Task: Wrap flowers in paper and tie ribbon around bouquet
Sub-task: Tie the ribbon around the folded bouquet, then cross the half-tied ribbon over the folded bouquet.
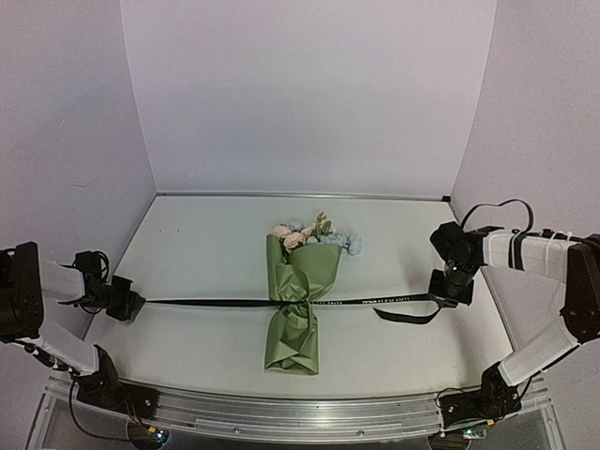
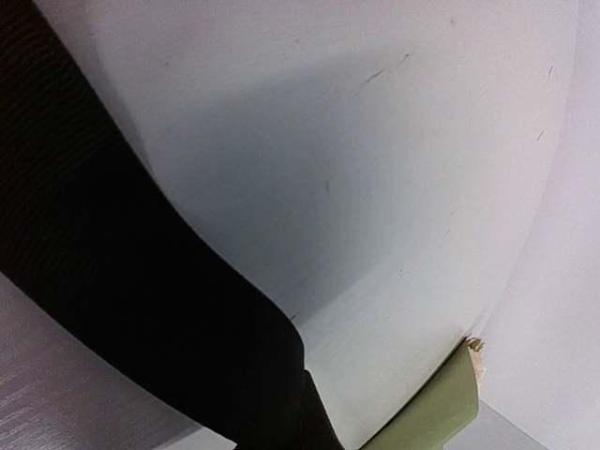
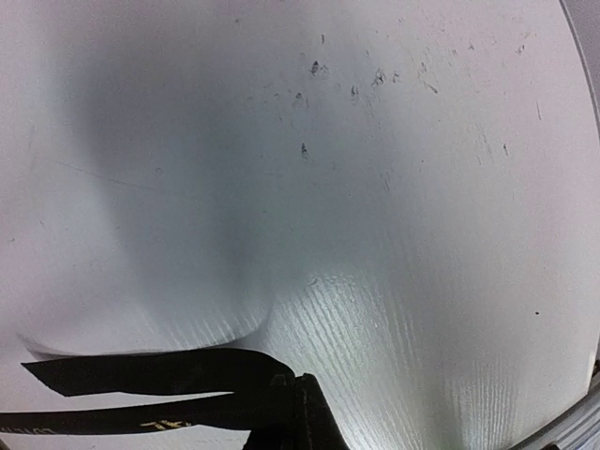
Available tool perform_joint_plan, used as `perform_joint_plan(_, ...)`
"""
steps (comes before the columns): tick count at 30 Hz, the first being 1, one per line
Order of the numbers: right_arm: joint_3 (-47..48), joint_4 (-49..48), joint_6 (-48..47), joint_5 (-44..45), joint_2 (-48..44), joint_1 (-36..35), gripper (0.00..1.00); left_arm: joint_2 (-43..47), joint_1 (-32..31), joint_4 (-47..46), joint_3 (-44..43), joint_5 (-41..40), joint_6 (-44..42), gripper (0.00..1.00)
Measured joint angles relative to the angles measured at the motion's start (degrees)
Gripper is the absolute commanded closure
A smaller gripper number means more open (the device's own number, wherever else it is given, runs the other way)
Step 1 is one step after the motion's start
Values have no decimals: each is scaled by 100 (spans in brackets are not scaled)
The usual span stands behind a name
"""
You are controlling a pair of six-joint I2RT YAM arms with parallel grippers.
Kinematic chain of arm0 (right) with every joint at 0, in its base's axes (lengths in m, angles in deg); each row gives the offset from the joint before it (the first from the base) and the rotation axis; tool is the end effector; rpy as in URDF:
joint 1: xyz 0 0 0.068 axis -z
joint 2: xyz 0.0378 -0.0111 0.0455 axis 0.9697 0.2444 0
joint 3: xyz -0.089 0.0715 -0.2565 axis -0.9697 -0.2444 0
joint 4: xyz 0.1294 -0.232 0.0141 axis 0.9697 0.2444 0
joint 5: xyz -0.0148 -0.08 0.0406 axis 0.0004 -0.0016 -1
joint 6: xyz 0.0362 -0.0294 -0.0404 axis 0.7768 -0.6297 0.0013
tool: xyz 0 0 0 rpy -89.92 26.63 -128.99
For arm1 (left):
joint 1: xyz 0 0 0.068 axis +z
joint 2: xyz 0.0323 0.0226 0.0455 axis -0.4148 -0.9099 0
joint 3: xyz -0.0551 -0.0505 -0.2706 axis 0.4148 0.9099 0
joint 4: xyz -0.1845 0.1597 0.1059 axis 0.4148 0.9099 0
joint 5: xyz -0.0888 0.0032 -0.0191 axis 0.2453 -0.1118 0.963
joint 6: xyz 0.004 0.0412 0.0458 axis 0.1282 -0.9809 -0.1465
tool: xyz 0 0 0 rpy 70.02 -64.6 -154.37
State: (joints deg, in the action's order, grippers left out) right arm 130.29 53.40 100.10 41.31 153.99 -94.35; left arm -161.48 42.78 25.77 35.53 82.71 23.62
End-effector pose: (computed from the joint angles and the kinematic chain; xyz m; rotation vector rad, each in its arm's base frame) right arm 0.2450 0.0781 0.1764 0.4744 2.8651 0.0528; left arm 0.2109 0.0484 0.1108 -1.5667 2.1645 -0.8394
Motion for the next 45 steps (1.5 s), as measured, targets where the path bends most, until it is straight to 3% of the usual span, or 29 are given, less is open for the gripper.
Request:
perform_joint_plan(9, -656, -246, 132, -1169, -362, 1068, 100, -11, 604, 207, 54, 610, -259, 100)
perform_joint_plan(17, -705, -261, 139, -1467, -465, 1207, 100, -5, 696, 268, 55, 699, -497, 100)
perform_joint_plan(19, -705, -260, 135, -1467, -465, 1181, 96, 23, 687, 275, 54, 686, -568, 100)
perform_joint_plan(20, -707, -257, 132, -1453, -465, 1150, 86, 45, 668, 287, 52, 661, -596, 98)
perform_joint_plan(21, -707, -254, 121, -1415, -465, 1107, 74, 80, 622, 312, 40, 601, -641, 87)
perform_joint_plan(22, -706, -237, 113, -1334, -465, 1053, 64, 121, 562, 350, 9, 525, -689, 69)
perform_joint_plan(23, -704, -202, 104, -1221, -465, 996, 58, 166, 475, 390, -51, 400, -750, 55)
perform_joint_plan(26, -683, -27, 32, -843, -465, 803, 46, 318, 196, 498, -352, 15, -919, 31)
perform_joint_plan(31, -612, 196, -55, -537, -573, 464, 34, 814, -171, 809, -746, -381, -1214, 26)
perform_joint_plan(35, -469, 304, -302, -401, -839, 13, 31, 1244, -530, 1141, -1118, -599, -1576, 25)
perform_joint_plan(45, 92, 18, -1086, -407, -813, -1167, 29, 1168, -2437, 1583, -1955, -890, -2628, 24)
